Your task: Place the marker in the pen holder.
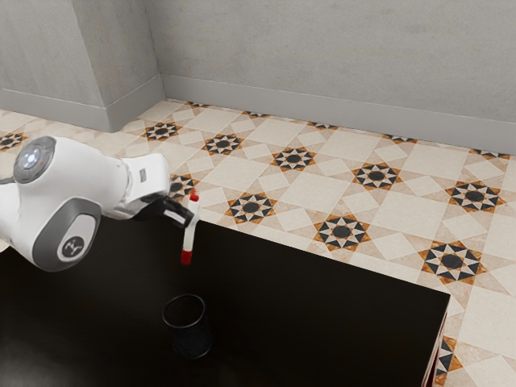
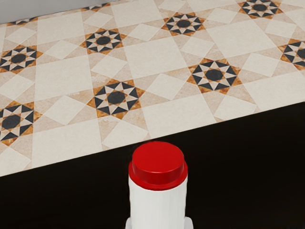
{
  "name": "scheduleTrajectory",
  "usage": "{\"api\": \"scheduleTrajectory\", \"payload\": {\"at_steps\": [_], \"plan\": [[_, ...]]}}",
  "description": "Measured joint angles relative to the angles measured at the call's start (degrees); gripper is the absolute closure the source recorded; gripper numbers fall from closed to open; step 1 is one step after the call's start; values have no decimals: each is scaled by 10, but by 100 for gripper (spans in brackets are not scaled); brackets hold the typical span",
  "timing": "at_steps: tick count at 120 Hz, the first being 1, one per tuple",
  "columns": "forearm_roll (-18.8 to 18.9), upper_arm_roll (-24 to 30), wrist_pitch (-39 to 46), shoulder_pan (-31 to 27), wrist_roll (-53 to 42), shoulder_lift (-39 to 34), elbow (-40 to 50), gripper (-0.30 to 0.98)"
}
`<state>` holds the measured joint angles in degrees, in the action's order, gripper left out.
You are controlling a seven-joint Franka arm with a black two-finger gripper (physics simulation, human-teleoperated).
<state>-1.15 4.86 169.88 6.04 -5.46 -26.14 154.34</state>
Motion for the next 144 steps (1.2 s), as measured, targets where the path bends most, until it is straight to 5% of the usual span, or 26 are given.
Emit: {"api": "scheduleTrajectory", "payload": {"at_steps": [36, 92, 124, 132, 144], "plan": [[-28, 40, 51, 0, -23, -61, 95, 78], [-42, 54, 66, 0, -46, 9, 110, 77], [-41, 53, 56, 0, -46, 12, 107, 25], [-40, 20, -1, -1, -46, 20, 42, 18], [-20, -38, -202, -3, -46, 167, -253, 11]]}}
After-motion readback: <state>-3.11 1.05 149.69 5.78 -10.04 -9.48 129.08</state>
